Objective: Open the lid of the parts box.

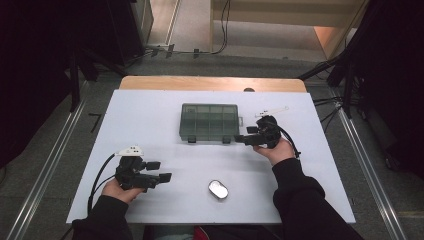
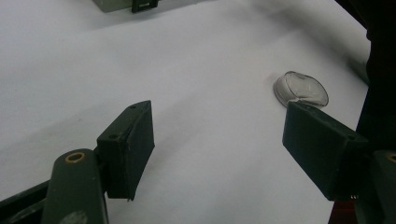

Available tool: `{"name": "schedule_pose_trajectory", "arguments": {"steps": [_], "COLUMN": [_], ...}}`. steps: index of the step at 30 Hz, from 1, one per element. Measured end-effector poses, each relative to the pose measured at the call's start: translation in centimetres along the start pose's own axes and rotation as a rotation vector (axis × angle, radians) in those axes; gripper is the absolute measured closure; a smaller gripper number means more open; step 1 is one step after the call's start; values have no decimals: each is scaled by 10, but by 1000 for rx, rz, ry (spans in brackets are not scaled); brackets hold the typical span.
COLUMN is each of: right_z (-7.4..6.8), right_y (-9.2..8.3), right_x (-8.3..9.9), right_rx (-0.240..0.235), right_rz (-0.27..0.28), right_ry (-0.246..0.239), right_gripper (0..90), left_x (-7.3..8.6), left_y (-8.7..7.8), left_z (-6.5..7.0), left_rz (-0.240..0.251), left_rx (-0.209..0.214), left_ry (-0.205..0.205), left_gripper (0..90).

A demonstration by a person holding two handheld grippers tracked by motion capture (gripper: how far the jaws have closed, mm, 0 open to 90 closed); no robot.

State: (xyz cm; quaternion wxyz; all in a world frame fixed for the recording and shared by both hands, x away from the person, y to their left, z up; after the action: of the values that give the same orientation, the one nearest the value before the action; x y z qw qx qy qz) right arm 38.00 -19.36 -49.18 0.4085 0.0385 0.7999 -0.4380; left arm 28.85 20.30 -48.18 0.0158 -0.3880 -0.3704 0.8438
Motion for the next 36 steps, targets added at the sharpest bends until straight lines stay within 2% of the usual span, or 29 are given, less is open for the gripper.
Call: {"name": "schedule_pose_trajectory", "arguments": {"steps": [4,7,10,12,16,18,20,26,36], "right_z": [0,1,0,0,0,1,2,5,9], "right_y": [3,2,1,-2,-7,-7,-6,1,8], "right_x": [-4,-6,-5,-4,-2,1,3,7,12], "right_rx": [5,6,6,15,46,32,19,24,15], "right_rz": [-8,-1,-14,-11,-16,-13,-18,-41,-56], "right_ry": [-5,-11,-25,-22,-44,-46,-35,-11,-8], "right_gripper": [228,274,414,558,779,872,875,875,874], "left_x": [1,1,2,2,2,2,1,2,2], "left_y": [0,-1,-2,-3,-3,-3,-3,-3,-3], "left_z": [0,0,0,0,0,0,1,1,1], "left_rz": [-1,2,5,5,6,6,6,9,8], "left_rx": [-5,-6,-7,-6,-7,-5,-4,-4,-2], "left_ry": [-3,-5,-4,-3,-1,-1,-1,0,-3], "left_gripper": [250,250,250,250,251,251,251,251,251]}}
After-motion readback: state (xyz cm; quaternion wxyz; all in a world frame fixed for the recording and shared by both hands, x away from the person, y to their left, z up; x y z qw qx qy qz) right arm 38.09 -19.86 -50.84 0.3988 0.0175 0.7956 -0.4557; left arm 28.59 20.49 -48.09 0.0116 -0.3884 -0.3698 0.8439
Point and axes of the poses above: each handheld gripper's, and its own axes: y roughly forward along the jaws, x roughly out of its underside, z roughly to its right, the point moved 2 cm from there along y, roughly forward along the jaws, and after that the axes turned 4 degrees about -y, right-handed, at the moved point
